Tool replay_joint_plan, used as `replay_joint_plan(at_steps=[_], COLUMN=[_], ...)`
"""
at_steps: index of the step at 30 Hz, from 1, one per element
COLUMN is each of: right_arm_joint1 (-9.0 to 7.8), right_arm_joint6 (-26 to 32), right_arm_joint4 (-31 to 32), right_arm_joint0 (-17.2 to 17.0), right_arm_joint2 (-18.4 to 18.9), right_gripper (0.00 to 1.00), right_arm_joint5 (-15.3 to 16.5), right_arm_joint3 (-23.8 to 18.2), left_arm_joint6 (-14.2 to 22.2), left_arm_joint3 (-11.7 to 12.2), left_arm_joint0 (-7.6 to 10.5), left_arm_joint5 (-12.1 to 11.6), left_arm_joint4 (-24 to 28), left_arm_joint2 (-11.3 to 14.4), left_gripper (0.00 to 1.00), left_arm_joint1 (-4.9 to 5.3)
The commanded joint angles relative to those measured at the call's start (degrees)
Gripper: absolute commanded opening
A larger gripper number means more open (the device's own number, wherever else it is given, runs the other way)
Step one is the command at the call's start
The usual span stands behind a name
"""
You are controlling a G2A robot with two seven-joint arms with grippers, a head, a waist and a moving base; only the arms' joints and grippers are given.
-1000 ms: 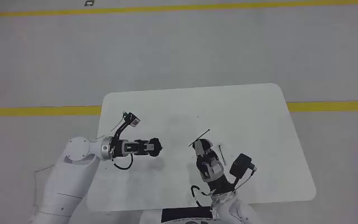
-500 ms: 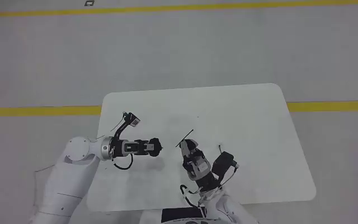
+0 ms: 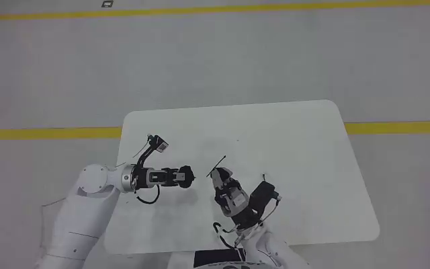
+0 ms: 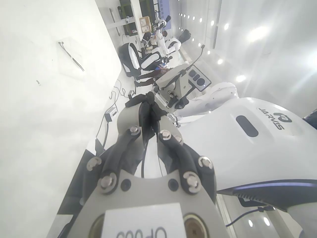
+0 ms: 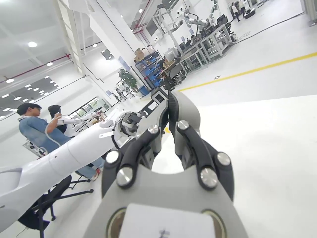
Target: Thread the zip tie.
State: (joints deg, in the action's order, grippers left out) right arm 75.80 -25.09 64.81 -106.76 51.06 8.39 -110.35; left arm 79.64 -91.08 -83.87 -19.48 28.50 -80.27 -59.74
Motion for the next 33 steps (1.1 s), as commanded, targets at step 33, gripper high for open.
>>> replay_joint_plan(at_steps=[33], right_arm_joint1=[-1.19], right_arm_joint6=[-6.0], right_arm_joint4=[6.02], right_arm_joint0=[7.68], right_arm_joint2=[-7.88], right_gripper=[0.0], right_arm_joint5=[-9.87], right_arm_joint3=[5.22], left_arm_joint6=[0.0], left_arm_joint3=[0.0], left_arm_joint0=[0.0], left_arm_joint5=[0.0], left_arm_joint4=[0.0], left_arm_joint2=[0.0], left_gripper=[0.0], left_arm_joint1=[0.0])
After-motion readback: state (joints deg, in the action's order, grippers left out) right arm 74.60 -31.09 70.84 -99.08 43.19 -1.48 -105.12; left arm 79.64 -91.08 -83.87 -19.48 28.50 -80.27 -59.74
